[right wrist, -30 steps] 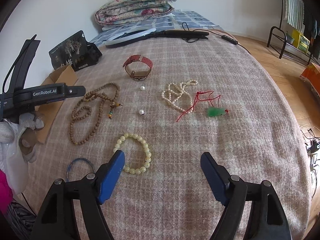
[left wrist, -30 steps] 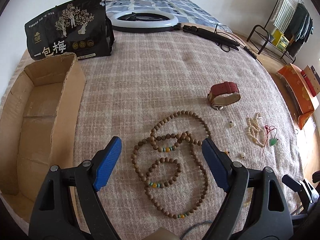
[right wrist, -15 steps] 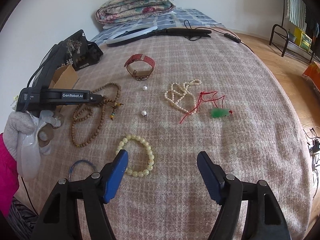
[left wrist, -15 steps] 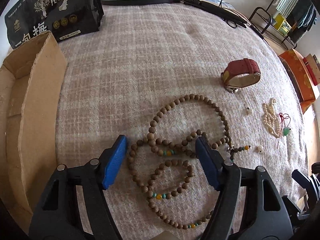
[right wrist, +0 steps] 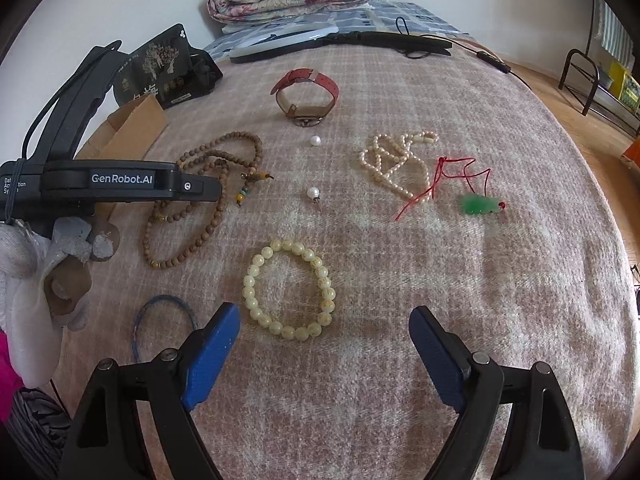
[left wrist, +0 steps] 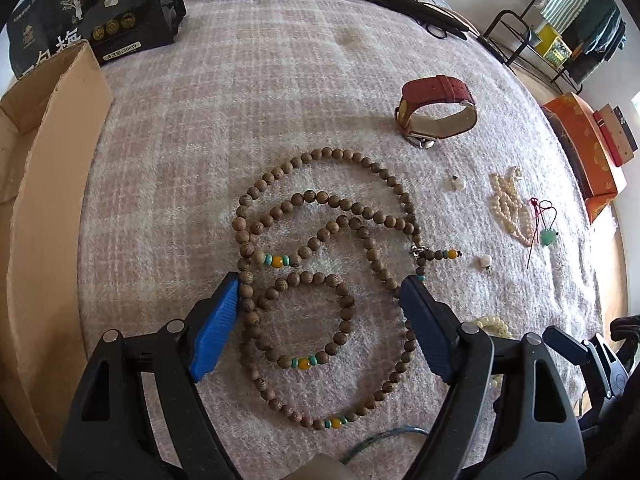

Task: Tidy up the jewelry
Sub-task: 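Lower left tool onto brown bead necklace while right tool approaches cream bead bracelet, then close left tool on brown bead necklace while right tool grasps cream bead bracelet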

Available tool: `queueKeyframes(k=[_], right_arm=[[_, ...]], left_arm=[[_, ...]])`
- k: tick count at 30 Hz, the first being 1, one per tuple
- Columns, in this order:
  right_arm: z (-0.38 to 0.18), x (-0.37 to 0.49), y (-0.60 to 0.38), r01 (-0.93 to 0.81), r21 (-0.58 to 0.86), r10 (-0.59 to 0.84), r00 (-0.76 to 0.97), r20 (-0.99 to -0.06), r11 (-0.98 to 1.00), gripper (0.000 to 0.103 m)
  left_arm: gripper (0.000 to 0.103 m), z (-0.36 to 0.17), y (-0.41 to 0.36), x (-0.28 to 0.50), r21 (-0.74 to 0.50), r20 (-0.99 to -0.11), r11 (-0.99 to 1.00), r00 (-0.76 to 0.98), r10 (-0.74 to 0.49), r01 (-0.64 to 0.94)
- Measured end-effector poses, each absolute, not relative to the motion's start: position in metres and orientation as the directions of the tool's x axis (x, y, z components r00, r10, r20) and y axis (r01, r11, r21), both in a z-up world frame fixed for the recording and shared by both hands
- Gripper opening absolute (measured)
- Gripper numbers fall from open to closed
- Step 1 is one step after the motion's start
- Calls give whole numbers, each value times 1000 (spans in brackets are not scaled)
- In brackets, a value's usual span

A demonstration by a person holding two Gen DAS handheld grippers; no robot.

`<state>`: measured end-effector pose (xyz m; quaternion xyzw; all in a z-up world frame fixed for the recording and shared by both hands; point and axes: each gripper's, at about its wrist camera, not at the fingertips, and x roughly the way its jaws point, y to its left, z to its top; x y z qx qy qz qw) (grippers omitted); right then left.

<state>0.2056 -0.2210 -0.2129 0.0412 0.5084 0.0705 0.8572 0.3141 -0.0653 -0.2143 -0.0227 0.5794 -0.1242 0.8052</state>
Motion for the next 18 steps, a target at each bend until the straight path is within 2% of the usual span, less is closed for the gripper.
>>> queueKeyframes(k=[7, 10, 12, 14, 15, 18], right_arm=[[-218, 209, -215, -98, 128, 160, 471, -868, 987, 88], [-219, 212, -212, -102, 130, 163, 467, -869, 986, 88], [-218, 214, -209, -110, 147, 181, 466, -866, 983, 88], [-219, 217, -203, -126, 132, 176, 463, -869, 983, 93], [-220, 218, -200, -135, 114, 164, 460, -872, 984, 94], [-226, 221, -192, -156, 66, 130, 444, -886, 986, 94]], left_arm=[[79, -221, -78, 317, -68, -919, 979, 370, -138, 195], [65, -219, -78, 318, -39, -911, 979, 396, -117, 198], [46, -218, -76, 320, -31, -906, 979, 407, -112, 199], [35, -217, -72, 322, -40, -904, 980, 412, -119, 194], [26, -216, -68, 322, -50, -903, 981, 412, -125, 189], [9, -214, -61, 325, -80, -903, 981, 404, -147, 176]])
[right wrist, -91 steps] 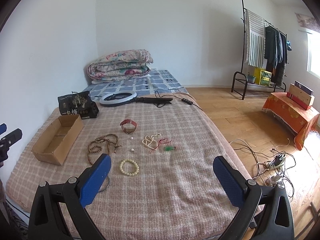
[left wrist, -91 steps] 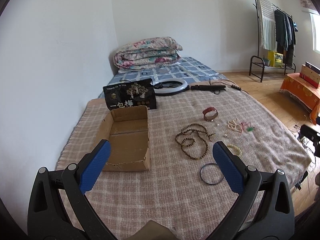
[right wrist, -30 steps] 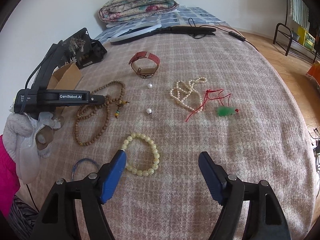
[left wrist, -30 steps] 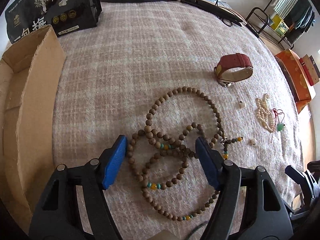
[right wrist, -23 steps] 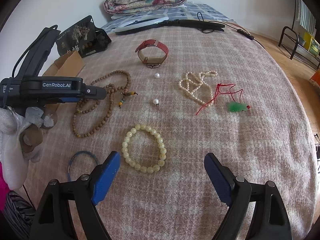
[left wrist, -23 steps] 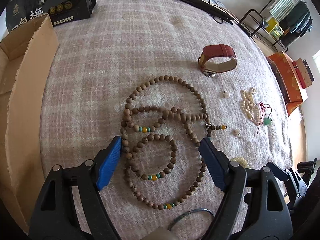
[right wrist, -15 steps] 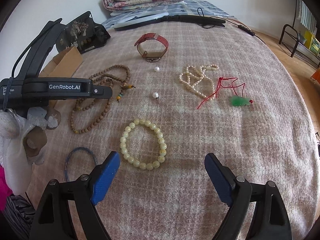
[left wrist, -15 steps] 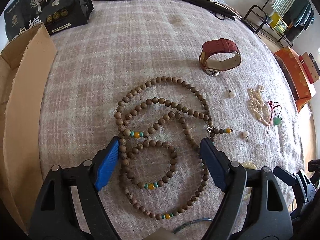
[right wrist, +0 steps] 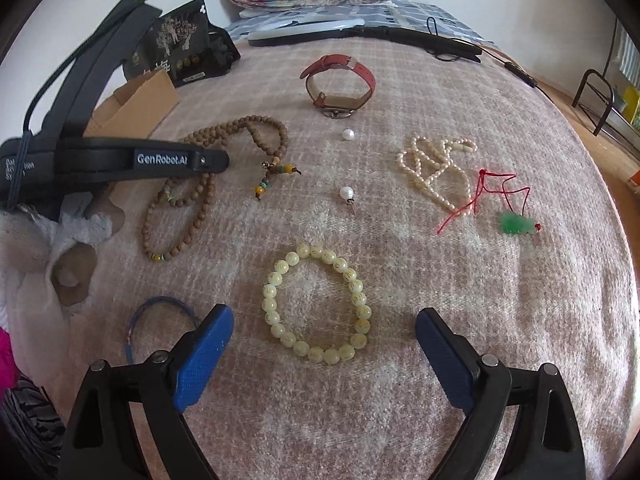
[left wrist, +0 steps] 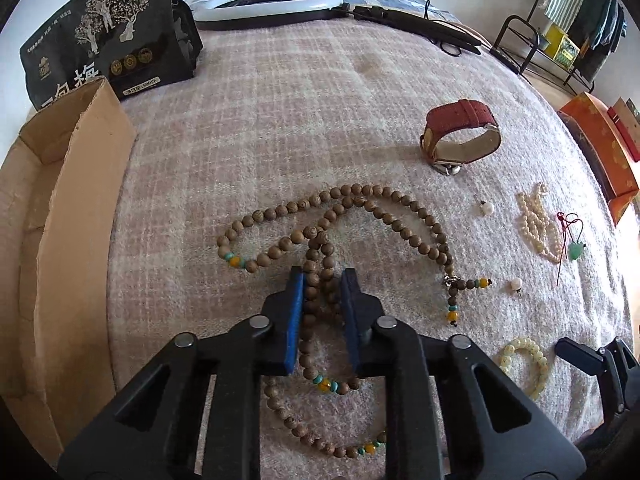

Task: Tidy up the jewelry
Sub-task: 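Close left tool on brown bead necklace while right tool grasps cream bead bracelet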

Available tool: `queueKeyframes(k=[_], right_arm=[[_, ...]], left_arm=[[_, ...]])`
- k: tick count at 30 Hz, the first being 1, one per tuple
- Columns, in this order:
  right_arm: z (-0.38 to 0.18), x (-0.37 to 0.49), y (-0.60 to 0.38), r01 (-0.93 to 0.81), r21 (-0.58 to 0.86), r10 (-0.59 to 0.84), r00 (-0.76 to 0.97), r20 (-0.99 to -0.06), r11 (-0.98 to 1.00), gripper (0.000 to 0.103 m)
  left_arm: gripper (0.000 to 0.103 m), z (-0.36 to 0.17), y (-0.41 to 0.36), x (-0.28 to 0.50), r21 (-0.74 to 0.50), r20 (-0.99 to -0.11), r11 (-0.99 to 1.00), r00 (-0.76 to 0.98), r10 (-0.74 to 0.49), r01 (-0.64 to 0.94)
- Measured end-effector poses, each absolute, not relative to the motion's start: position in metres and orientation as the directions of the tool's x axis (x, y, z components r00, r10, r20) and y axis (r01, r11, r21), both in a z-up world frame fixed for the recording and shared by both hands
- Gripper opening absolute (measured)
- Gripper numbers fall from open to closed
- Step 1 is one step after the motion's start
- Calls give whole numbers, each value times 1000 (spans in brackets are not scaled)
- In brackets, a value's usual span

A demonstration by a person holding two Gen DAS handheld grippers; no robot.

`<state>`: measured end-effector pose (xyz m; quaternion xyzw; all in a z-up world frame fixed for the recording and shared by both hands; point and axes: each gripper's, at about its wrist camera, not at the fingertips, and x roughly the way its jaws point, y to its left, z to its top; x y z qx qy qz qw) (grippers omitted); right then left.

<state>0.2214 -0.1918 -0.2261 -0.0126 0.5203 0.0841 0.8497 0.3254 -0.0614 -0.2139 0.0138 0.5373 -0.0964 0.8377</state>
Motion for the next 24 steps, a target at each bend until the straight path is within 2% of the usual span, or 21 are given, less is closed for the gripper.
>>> queueKeyframes(k=[4, 6, 8, 9, 11, 13, 23, 24], right_arm=[[-230, 225, -187, -167, 26, 97, 433, -896, 986, 91], [-227, 227, -185, -176, 34, 110, 438, -892, 984, 79], [-225, 228, -185, -189, 51, 130, 435, -891, 981, 54], [-224, 229, -187, -193, 65, 144, 431, -891, 979, 47], [-223, 229, -193, -189, 105, 177, 424, -888, 976, 24], [-221, 231, -199, -176, 148, 209, 418, -884, 973, 14], [-183, 223, -204, -169, 186, 247, 505, -827, 968, 12], [-178, 221, -204, -169, 181, 244, 516, -821, 969, 4]], left_arm=[[6, -207, -57, 326, -116, -898, 979, 403, -175, 167], [6, -200, -55, 325, -126, -890, 977, 415, -188, 171], [5, -192, -54, 323, -134, -881, 975, 429, -198, 176], [5, -188, -53, 321, -137, -877, 974, 435, -203, 178], [5, -179, -51, 319, -143, -867, 974, 452, -209, 177], [5, -170, -48, 316, -157, -855, 972, 469, -221, 173], [5, -109, -41, 302, -237, -774, 948, 548, -316, 211], [4, -102, -40, 299, -241, -764, 946, 558, -322, 216]])
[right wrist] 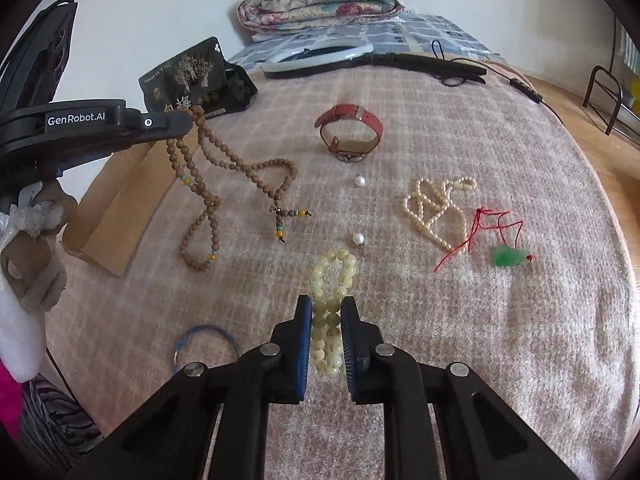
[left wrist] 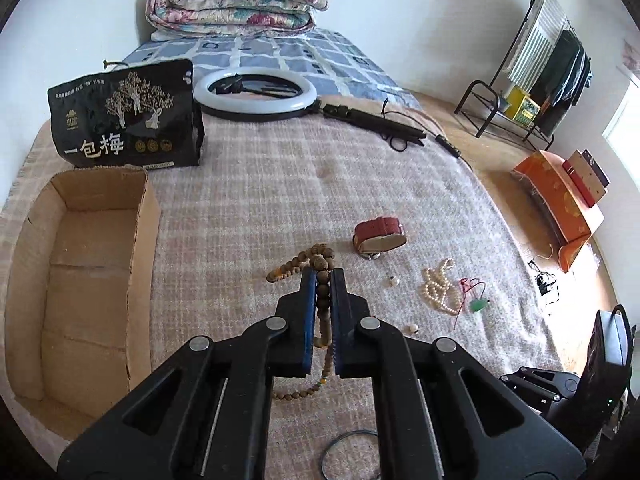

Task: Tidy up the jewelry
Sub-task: 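Close left tool on brown bead necklace while right tool grasps cream bead bracelet, then carry both held bead strands into the cardboard box and open both tools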

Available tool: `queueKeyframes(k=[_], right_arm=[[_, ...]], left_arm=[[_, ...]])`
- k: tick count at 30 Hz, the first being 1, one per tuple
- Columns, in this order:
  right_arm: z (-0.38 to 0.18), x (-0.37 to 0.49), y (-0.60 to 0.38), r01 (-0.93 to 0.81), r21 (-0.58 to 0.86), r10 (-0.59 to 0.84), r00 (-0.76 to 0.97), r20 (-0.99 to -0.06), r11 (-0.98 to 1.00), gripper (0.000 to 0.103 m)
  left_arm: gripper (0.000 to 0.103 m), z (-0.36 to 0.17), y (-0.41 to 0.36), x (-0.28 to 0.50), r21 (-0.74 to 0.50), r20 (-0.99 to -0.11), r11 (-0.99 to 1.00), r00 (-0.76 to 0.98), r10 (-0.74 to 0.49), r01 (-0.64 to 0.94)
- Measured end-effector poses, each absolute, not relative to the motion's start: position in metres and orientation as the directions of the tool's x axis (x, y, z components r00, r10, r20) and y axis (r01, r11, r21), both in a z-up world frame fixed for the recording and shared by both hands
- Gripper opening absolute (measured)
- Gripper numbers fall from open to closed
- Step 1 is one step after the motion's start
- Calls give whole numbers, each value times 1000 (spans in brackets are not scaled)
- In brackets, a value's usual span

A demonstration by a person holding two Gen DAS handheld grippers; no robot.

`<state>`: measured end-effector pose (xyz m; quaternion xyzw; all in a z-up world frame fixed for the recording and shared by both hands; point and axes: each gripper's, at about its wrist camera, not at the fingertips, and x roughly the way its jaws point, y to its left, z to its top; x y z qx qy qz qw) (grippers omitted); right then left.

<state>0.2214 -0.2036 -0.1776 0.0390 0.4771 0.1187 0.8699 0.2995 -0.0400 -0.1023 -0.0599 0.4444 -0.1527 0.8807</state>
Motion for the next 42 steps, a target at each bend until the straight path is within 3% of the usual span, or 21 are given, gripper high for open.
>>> queueKeyframes(k=[12, 28, 35, 42], right_arm=[[-158, 209, -217, -144, 169, 221, 565, -795, 975, 4], [-81, 215, -182, -220, 237, 323, 679, -659, 946, 4], [-54, 215, -125, -338, 244, 415, 671, -615, 909, 4], [-51, 224, -61, -432, 240, 482, 632, -607, 869, 4]], left_arm=[[4, -45, -20, 281, -267, -673, 936, 651, -350, 228], [4, 18, 67, 267, -302, -557, 943, 776, -295, 142], [4, 14, 123, 273, -327, -568, 943, 785, -249, 62], [4, -16, 169, 280, -331, -634, 944, 744, -212, -13]])
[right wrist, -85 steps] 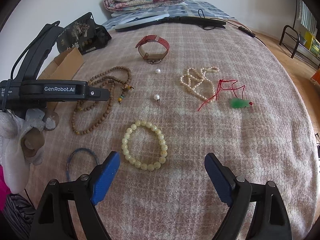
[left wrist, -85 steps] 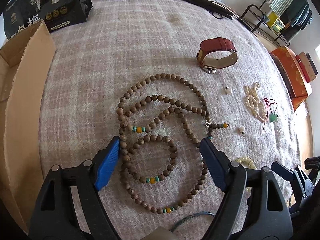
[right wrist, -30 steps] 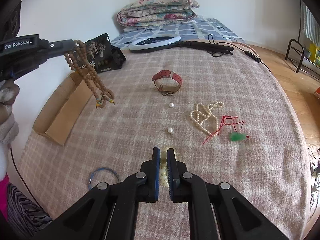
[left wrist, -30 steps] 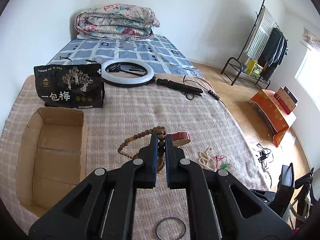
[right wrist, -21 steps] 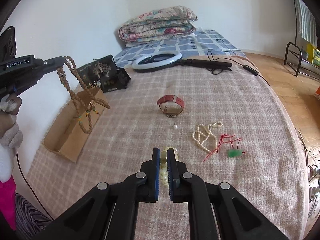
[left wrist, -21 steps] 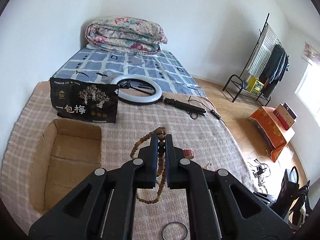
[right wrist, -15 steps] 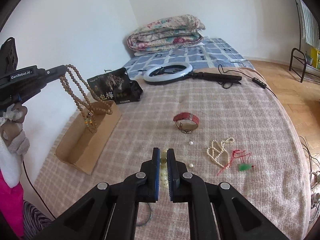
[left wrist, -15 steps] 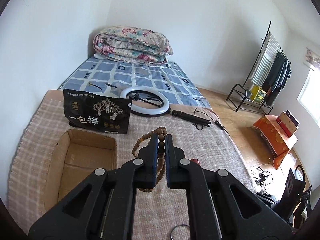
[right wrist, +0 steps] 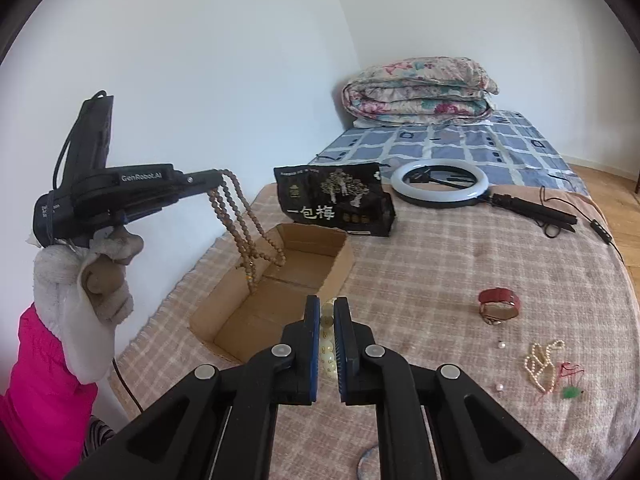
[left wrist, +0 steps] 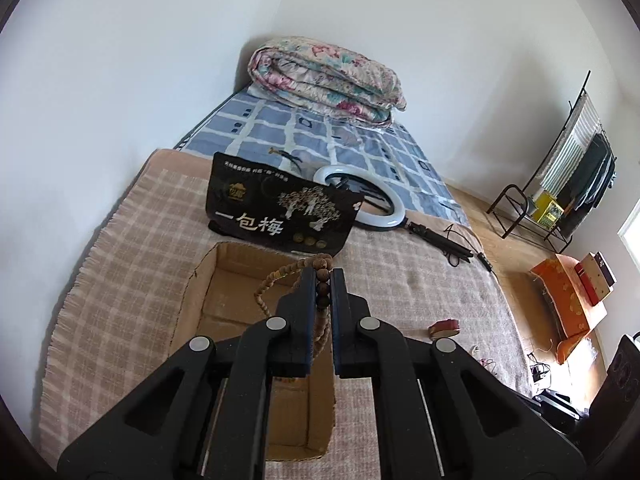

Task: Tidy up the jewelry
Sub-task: 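Carry both held bead strands into the cardboard box and open both tools, then lift both open tools out of the cardboard box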

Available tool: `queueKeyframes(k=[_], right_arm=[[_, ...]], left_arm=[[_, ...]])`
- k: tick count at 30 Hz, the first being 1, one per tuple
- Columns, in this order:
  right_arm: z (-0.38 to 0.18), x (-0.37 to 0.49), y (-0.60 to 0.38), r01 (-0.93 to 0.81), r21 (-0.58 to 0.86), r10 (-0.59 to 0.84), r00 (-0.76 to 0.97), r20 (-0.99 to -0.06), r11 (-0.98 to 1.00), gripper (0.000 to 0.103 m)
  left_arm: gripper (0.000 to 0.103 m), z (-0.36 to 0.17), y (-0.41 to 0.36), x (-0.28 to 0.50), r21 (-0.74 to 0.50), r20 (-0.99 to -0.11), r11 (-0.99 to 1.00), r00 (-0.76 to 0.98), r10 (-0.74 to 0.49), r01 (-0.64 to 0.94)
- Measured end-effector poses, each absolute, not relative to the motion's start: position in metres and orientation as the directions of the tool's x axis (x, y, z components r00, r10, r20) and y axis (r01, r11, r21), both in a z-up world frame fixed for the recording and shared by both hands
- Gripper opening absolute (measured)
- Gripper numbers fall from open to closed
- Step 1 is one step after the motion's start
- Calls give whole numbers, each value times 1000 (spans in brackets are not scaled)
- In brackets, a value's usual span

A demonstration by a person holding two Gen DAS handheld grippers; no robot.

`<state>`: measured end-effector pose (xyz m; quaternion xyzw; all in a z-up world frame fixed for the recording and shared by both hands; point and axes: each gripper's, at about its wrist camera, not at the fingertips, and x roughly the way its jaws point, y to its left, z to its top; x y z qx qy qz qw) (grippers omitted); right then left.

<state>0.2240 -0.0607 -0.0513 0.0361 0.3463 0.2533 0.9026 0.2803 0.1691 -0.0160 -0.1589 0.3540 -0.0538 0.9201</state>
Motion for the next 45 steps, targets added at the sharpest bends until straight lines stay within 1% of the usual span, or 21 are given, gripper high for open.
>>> queueKeyframes(k=[3, 7, 13, 22, 24, 25, 26, 27, 29, 33, 35, 40, 45], right_arm=[[-53, 228, -34, -466, 239, 505, 612, -608, 852, 4], [-59, 232, -4, -501, 241, 532, 589, -608, 831, 4], [-86, 243, 30, -520, 236, 531, 542, -652, 821, 4], [-122, 260, 46, -507, 252, 515, 485, -707, 824, 5], [-126, 260, 47, -503, 248, 507, 482, -714, 828, 11], [-126, 261, 46, -500, 250, 506, 484, -714, 829, 17], [-126, 262, 46, -494, 248, 502, 489, -713, 834, 34], [-126, 262, 45, -487, 242, 495, 499, -711, 839, 46], [-124, 261, 41, -478, 237, 488, 514, -706, 846, 54], [-121, 261, 31, -454, 236, 473, 533, -701, 860, 61], [-119, 261, 25, -442, 232, 465, 545, -697, 866, 67], [-115, 258, 17, -430, 221, 450, 560, -696, 875, 70], [-112, 250, 9, -427, 182, 422, 576, -700, 886, 77]], left_arm=[[4, -27, 182, 278, -308, -655, 951, 733, -183, -38], [4, -41, 201, 278, -318, -681, 945, 711, -174, -73], [4, -58, 220, 279, -311, -715, 944, 682, -154, -114], [4, -77, 230, 283, -304, -760, 945, 630, -162, -124], [5, -78, 231, 283, -297, -766, 946, 624, -153, -133], [7, -79, 232, 284, -296, -769, 945, 621, -152, -135], [18, -80, 233, 284, -298, -770, 944, 620, -153, -137], [25, -79, 233, 283, -300, -768, 944, 622, -154, -137], [25, -78, 231, 282, -290, -767, 948, 624, -150, -129], [25, -75, 226, 280, -271, -763, 955, 631, -138, -119], [25, -74, 225, 279, -269, -761, 956, 635, -136, -117], [25, -71, 222, 276, -265, -756, 957, 641, -131, -117], [26, -68, 220, 274, -250, -753, 961, 647, -117, -117]])
